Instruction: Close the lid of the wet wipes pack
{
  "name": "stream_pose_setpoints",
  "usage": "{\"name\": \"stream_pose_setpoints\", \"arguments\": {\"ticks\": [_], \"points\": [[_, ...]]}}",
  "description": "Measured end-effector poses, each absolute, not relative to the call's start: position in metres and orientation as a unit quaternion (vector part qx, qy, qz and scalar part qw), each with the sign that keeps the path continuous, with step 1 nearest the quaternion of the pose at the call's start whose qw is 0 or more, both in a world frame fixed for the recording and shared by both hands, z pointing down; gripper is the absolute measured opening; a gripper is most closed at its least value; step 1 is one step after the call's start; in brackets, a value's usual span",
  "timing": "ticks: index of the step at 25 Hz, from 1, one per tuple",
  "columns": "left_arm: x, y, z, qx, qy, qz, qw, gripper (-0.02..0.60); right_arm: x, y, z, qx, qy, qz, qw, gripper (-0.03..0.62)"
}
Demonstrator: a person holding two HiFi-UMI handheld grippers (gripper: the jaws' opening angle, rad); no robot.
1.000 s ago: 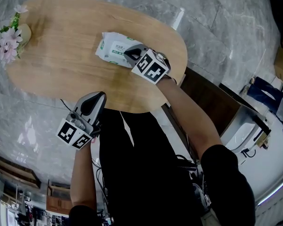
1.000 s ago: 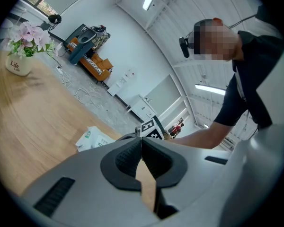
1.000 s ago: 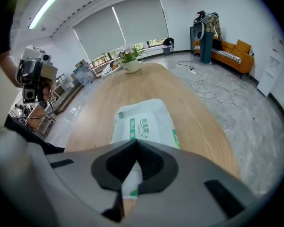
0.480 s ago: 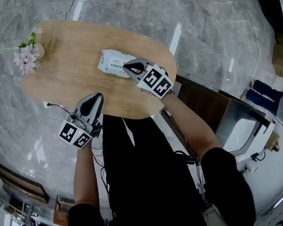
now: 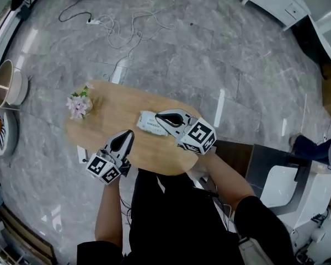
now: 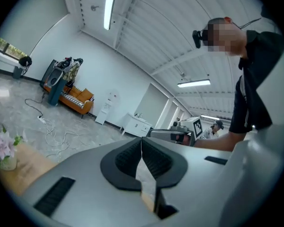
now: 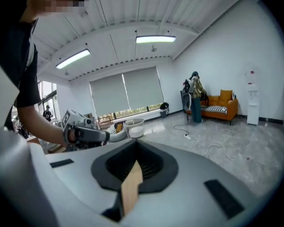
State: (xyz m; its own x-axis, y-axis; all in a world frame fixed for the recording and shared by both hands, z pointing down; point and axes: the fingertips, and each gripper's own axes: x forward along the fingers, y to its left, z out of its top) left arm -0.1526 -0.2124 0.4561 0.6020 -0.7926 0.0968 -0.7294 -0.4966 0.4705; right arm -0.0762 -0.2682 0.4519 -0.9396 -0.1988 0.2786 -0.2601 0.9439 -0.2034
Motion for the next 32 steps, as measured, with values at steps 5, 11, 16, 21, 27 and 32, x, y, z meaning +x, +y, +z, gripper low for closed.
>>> {"name": "stream_pose_setpoints", "arguments": {"ticks": [5,11,16,21,27,32], "points": [[-0.152,-0.201,0.374,0.877,-0.44,-0.068,0.181,0.017,-0.069,-0.245,0.343,0.118,-0.986,0.115,0.027,0.011],[-0.151,-0.175,0.304,0.888,-0.442,-0.045,0.119,0.017,-0.038,-0.211,0.255,0.11,-0.99,0.075,-0.051,0.011],[-0.149,-0.135,0.27,0.894,-0.435,-0.049,0.094,0.017,-0.008,-0.163,0.228,0.114,-0.988,0.069,-0.074,0.011],[-0.141,-0.086,0.255,0.909,-0.401,-0.068,0.087,0.017,0.013,-0.104,0.214,0.14,-0.982,0.064,-0.109,0.011],[-0.137,-0.015,0.245,0.922,-0.362,-0.103,0.094,0.017,0.016,-0.024,0.224,0.162,-0.976,0.083,-0.123,0.011],[-0.125,0.044,0.235,0.928,-0.341,-0.118,0.092,0.017,0.016,0.04,0.219,0.161,-0.975,0.085,-0.125,0.011]]}}
